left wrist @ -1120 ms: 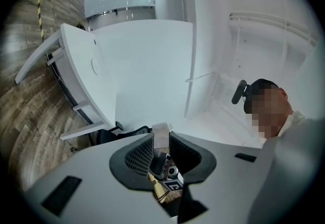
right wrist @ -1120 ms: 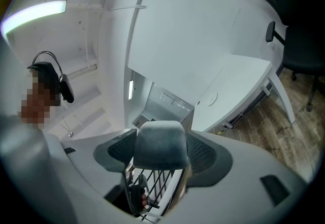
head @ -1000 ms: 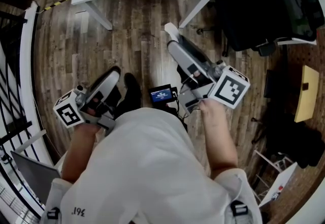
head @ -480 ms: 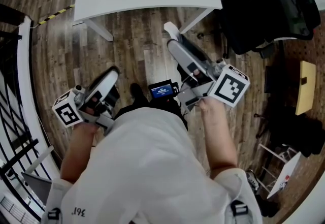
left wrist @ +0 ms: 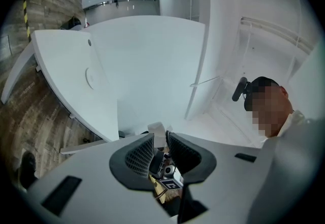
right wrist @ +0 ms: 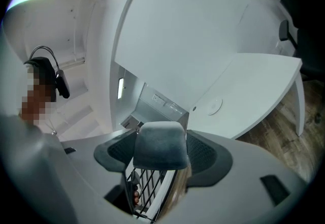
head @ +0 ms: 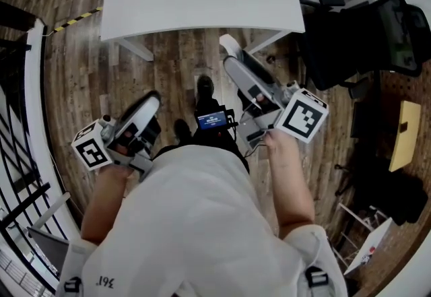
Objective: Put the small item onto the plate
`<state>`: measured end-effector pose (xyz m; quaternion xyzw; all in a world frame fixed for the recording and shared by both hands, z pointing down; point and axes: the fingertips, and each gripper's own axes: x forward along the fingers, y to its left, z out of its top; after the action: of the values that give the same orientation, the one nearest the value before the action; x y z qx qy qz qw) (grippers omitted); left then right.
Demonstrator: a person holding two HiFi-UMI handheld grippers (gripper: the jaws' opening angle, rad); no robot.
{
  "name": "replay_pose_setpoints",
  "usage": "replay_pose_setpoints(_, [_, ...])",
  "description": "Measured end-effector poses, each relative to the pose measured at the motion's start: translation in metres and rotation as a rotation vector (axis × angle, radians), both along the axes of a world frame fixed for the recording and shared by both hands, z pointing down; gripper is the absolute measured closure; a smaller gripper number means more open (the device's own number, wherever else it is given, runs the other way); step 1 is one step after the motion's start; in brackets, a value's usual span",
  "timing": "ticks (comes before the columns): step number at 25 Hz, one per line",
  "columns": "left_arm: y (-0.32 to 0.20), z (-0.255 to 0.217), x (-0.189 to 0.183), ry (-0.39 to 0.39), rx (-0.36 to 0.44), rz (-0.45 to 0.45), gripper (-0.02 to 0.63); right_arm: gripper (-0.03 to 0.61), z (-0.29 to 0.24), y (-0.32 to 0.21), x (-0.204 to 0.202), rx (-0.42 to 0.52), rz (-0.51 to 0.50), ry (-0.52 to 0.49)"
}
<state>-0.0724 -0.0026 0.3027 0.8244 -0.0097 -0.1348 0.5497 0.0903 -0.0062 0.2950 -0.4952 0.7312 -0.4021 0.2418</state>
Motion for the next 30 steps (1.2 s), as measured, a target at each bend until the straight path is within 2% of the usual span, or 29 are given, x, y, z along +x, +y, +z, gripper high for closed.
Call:
replay_pose_setpoints(5, [-0.057,0.008,0.030,-0.024,-0.006,-0.073,0.520,0.268,0.015,-0.063,0.030,-0.018,-0.067,0.005])
replay_pose_setpoints(10, [-0.112,0.002,0.083,-0.031,0.010,-0.115,0.520,0.268,0.018,-0.125,0.075,-0.027,-0.126,0.060])
replay_pose_setpoints(17, [-0.150,0.005,0.138,-0.068,0.006,-0.167,0.520,0.268,0.033,-0.173,0.124,-0.053,-0.183,0.077])
replay_pose_setpoints(24, [-0.174,0.008,0.149,-0.095,-0.012,-0.212,0.520,0.268,0.054,-0.204,0.138,-0.096,-0.215,0.082])
replay_pose_setpoints(30, [-0.195,0.018,0.145,-0.107,-0.018,-0.203,0.520,0.268,0.065,-0.223,0.139,-0.121,-0.207,0.099])
